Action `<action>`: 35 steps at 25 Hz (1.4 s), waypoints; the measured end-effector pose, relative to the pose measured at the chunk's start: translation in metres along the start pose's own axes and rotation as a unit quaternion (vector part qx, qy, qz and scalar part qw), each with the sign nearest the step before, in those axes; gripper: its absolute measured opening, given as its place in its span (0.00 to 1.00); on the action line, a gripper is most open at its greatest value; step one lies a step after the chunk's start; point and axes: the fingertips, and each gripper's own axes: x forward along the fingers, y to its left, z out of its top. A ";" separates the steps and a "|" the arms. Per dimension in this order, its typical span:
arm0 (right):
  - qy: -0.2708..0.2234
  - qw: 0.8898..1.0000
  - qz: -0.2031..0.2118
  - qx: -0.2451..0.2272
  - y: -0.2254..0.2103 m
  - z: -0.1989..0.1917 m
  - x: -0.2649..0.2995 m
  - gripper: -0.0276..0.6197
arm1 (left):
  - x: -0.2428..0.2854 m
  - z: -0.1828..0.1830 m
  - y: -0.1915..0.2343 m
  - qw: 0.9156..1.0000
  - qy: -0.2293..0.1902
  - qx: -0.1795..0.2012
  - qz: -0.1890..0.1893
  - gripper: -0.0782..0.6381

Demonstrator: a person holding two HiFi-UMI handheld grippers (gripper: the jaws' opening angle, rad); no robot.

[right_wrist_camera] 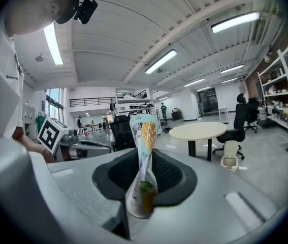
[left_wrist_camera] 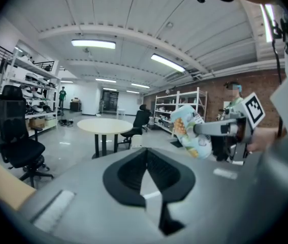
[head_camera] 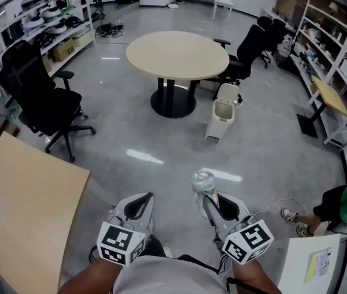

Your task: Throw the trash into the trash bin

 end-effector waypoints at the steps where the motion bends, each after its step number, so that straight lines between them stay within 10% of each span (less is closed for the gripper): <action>1: -0.001 1.000 -0.013 0.004 -0.006 -0.001 -0.004 0.17 | 0.006 0.000 -0.003 1.000 0.002 0.002 -0.011 0.12; 16: -0.016 0.984 -0.175 0.035 -0.075 0.013 -0.023 0.17 | 0.106 0.051 -0.018 0.985 -0.003 0.055 -0.166 0.12; 35: -0.006 0.972 -0.232 0.034 -0.095 0.039 0.051 0.17 | 0.155 0.084 0.057 0.977 -0.015 0.042 -0.211 0.12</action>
